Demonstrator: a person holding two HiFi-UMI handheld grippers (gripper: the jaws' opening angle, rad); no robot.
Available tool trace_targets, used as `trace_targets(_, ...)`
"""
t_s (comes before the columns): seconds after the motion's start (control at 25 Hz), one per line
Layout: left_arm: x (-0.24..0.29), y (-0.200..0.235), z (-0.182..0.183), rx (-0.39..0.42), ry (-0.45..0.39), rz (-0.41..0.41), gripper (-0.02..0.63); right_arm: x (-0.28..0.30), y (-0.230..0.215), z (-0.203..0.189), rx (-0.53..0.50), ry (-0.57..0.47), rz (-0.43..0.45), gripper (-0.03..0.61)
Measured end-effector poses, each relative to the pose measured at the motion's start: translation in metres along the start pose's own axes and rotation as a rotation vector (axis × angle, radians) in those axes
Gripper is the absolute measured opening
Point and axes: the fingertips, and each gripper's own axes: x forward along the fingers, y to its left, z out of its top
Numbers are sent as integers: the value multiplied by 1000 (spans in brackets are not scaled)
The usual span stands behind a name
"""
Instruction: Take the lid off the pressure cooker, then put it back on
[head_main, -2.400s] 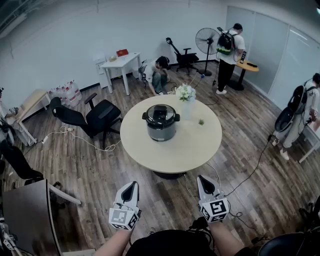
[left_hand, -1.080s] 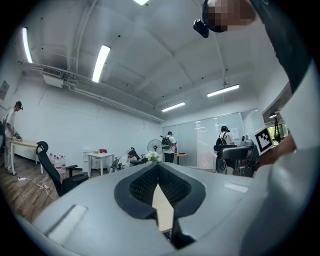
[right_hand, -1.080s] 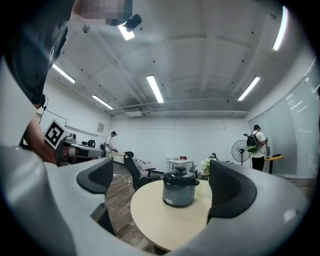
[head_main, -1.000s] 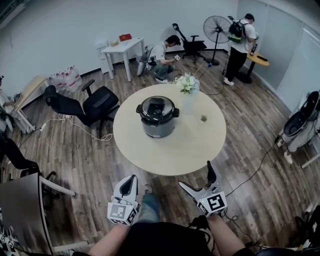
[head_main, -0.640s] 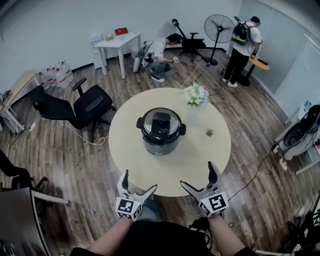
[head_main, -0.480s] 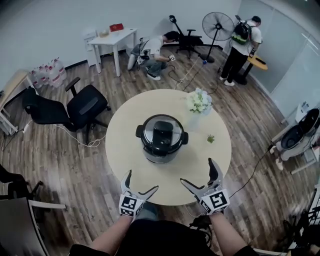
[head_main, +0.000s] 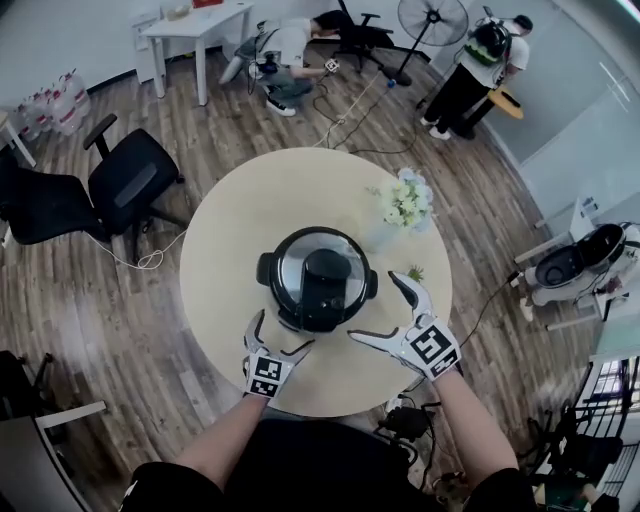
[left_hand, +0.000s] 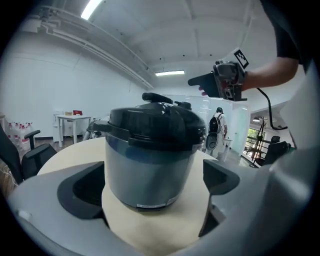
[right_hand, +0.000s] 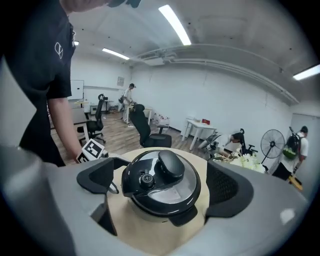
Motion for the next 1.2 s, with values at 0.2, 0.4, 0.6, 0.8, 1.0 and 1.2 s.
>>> trace_targets(0.2, 25, 0, -14, 32, -1, -19, 591, 45, -12, -11, -121, 159, 165, 591)
trace_targets(0.4, 42, 13, 5, 49, -31, 32, 591, 80, -36, -3, -206, 242, 271, 583)
trace_targets(0.6, 28, -2, -6, 31, 9, 32, 592, 102, -20, -6, -234, 355, 450, 529)
trace_targets(0.8, 30, -1, -2, 28, 6, 32, 592, 127, -17, -9, -305, 472, 573, 476)
trace_targets(1.0, 31, -1, -4, 27, 7, 35, 592, 137, -11, -25, -397, 643, 678, 383)
trace_targets(1.2, 37, -2, -3, 18, 5, 58, 592, 136, -15, -28, -466, 706, 679, 377)
